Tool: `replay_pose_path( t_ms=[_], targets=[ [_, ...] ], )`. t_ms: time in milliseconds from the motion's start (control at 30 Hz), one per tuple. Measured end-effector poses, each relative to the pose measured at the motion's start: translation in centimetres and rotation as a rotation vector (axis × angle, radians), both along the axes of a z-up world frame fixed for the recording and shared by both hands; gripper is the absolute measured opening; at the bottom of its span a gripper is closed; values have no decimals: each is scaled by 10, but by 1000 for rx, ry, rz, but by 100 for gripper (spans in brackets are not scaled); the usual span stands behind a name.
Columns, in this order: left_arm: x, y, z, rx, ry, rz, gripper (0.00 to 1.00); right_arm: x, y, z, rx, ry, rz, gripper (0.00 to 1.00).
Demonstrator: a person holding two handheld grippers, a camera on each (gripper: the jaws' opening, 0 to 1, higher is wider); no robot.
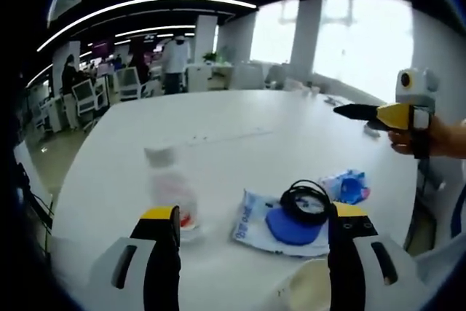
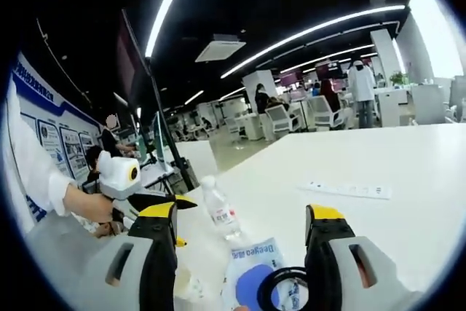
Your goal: Arrange the tabletop items into an orderly group along one side of the table until the central work area is clear of visible clutter.
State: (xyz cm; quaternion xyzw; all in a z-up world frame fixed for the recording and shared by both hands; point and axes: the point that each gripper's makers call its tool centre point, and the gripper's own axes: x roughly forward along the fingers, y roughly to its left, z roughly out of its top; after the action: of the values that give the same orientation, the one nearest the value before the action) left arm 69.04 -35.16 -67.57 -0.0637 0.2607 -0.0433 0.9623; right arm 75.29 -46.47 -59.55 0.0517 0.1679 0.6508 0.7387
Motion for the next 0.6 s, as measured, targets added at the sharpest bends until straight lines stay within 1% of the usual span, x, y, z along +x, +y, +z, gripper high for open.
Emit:
replay_pose_path(
  t_ms=[33, 100, 133, 167, 200, 300, 367, 600],
  targets=[
    [2, -2, -1, 0, 5, 2, 81, 1, -5, -3, -14, -10, 10, 69],
    [4, -14, -2, -4, 12, 0, 81, 4, -11, -6, -19, -9, 11, 69],
    [12, -21, -4, -3, 14, -10, 81, 8, -16, -8, -15, 1, 5, 69],
    [14, -25, -5, -1, 16, -15, 81, 11, -19, -9, -12, 8, -3, 69],
    [11, -29, -7, 7, 25, -26, 81, 15, -23, -11, -10, 15, -14, 69],
    [15, -42, -9, 8, 41, -39, 80, 23, -32, -15, -9, 29, -34, 68],
    [25, -43, -10, 4, 48, -42, 80, 27, -37, -17, -8, 33, -37, 68],
    [41, -54, -7, 8, 55, -48, 79, 42, -46, -25, -2, 52, -48, 67]
  ],
)
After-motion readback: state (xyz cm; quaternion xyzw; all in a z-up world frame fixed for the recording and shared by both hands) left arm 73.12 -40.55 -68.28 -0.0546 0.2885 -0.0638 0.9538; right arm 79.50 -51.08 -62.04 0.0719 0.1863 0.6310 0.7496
